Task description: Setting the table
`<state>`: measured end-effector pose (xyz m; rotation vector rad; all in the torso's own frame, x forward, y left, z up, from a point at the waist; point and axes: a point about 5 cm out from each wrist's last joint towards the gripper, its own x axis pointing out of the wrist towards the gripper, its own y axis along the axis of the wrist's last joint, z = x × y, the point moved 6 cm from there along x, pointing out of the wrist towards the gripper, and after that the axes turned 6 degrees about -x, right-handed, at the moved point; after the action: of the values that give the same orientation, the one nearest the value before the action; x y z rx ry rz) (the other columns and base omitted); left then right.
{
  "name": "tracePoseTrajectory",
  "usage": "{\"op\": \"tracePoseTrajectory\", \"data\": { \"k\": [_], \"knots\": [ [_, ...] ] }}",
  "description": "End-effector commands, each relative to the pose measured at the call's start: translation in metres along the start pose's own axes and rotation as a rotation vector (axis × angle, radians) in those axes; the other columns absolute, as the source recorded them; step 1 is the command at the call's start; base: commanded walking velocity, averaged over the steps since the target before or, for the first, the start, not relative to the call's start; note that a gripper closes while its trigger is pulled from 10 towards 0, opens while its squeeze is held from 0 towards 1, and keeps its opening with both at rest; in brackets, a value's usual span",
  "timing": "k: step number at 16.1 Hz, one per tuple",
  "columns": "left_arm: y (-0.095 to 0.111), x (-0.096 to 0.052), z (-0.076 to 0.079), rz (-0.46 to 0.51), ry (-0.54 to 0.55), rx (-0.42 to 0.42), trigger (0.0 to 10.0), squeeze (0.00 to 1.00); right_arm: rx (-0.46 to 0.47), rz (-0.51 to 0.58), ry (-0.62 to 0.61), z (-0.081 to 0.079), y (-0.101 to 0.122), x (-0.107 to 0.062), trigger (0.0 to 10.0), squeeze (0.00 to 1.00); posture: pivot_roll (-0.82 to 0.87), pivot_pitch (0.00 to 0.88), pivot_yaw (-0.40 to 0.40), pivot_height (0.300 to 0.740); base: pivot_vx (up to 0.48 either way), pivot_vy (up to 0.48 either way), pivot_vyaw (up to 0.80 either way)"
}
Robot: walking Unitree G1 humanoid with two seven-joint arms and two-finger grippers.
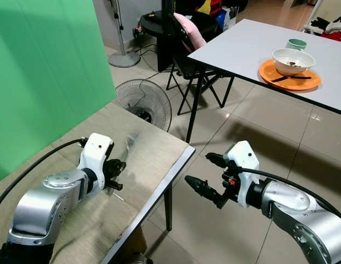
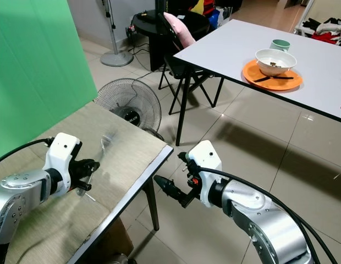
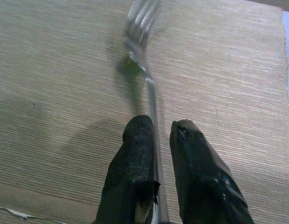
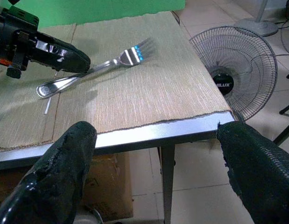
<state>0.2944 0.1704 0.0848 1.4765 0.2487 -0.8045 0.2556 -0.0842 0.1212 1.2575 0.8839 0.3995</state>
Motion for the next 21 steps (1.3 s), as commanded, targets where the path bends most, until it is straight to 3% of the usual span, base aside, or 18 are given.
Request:
{"op": "tracePoseTrajectory", "data": {
  "k": [1, 3, 4, 7, 8, 9, 12, 17, 19, 21],
  "knots": [
    [0.003, 0.003, -0.004, -0.004, 0.011, 0.024, 10.0, 0.99, -0.01, 0.015, 0.002, 0.0, 0.007, 0.0, 10.0, 0.0, -0.05, 0.007, 0.027, 0.74, 0.0, 0.0, 0.0],
    [-0.001, 0.005, -0.006, -0.016, 0.013, 0.024, 10.0, 0.95, -0.008, 0.013, 0.0, 0.0, 0.007, 0.0, 10.0, 0.0, -0.05, 0.012, 0.026, 0.74, 0.0, 0.0, 0.0],
    [-0.001, 0.006, -0.01, -0.018, 0.032, 0.043, 10.0, 1.0, -0.007, 0.012, -0.001, 0.001, 0.007, 0.0, 10.0, 0.0, -0.05, 0.016, 0.027, 0.74, 0.0, 0.0, 0.0],
    [0.005, 0.008, -0.016, 0.019, 0.075, 0.103, 10.0, 1.0, -0.005, 0.013, -0.003, 0.001, 0.008, 0.0, 10.0, 0.0, -0.06, 0.018, 0.027, 0.74, 0.0, 0.0, 0.0],
    [0.009, 0.011, -0.017, 0.04, 0.084, 0.114, 10.0, 0.91, -0.004, 0.014, -0.003, 0.001, 0.008, 0.0, 10.0, 0.0, -0.06, 0.019, 0.028, 0.74, 0.0, 0.0, 0.0],
    [0.015, 0.015, -0.016, 0.087, 0.08, 0.136, 10.0, 0.0, -0.003, 0.017, -0.003, 0.001, 0.009, 0.0, 10.0, 0.0, -0.06, 0.019, 0.028, 0.74, 0.0, 0.0, 0.0],
    [0.018, 0.024, -0.006, 0.118, 0.038, 0.147, 10.0, 0.0, -0.005, 0.019, -0.001, 0.001, 0.01, 0.0, 10.0, 0.0, -0.06, 0.022, 0.03, 0.74, 0.0, 0.0, 0.0],
    [0.003, 0.04, -0.019, 0.065, 0.084, 0.174, 10.0, 0.0, -0.017, 0.032, 0.031, -0.003, 0.013, 0.0, 10.0, 0.0, -0.07, 0.022, 0.034, 0.74, 0.0, 0.0, 0.0],
    [-0.004, 0.04, -0.026, 0.034, 0.112, 0.147, 10.0, 0.0, -0.034, 0.063, 0.132, -0.015, 0.018, -0.006, 10.0, 0.0, -0.07, 0.022, 0.034, 0.74, 0.0, 0.0, 0.0],
    [-0.005, 0.039, -0.023, 0.025, 0.084, 0.122, 10.0, 0.0, -0.047, 0.058, 0.236, -0.023, 0.02, -0.014, 10.0, 0.0, -0.07, 0.022, 0.042, 0.74, 0.0, 0.0, 0.0]
  ]
}}
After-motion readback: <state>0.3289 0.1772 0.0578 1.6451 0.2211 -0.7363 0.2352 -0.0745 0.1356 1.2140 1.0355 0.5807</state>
